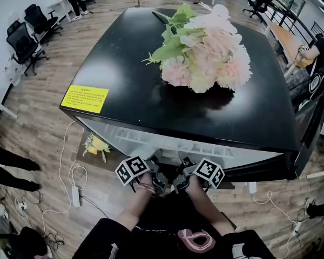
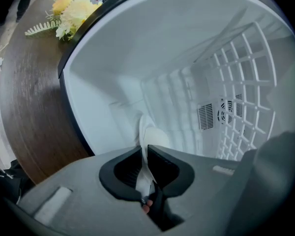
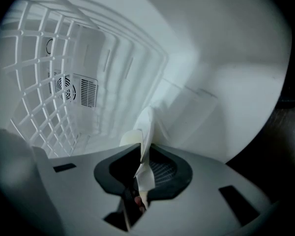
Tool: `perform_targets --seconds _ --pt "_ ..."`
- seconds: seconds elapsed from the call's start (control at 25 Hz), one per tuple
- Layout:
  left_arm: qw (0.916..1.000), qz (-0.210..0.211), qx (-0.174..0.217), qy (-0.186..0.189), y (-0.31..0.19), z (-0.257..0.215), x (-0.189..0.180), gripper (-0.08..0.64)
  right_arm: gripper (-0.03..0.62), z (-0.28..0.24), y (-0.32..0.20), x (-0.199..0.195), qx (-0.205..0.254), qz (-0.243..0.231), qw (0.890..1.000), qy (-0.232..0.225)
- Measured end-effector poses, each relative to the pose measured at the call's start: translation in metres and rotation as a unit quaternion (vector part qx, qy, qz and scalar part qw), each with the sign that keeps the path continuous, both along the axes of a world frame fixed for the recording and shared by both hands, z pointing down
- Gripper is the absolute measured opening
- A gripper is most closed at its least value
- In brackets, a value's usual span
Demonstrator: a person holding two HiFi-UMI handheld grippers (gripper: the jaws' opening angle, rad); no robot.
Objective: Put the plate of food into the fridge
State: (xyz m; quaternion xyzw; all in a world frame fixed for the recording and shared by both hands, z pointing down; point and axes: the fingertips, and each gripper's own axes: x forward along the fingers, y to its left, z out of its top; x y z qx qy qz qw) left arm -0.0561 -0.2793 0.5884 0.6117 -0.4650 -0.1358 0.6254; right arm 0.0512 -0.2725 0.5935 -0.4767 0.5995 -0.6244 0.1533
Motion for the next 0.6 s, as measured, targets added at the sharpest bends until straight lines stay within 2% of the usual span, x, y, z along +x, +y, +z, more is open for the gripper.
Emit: perform_targets --seconds 0.36,0.6 --pt "0.9996 -0.001 0.010 -0.028 -0.0060 0.0019 0.0001 0.049 0.061 -0.0027 -0.0081 -0.0010 0.006 0.014 1.000 0.013" --pt "0.9997 -0.010 0.004 -0.023 -0.0084 0.0015 -0.0031 0.044 0.063 -0.0025 -0.0078 -0.0042 0.004 -0.009 1.000 0.025"
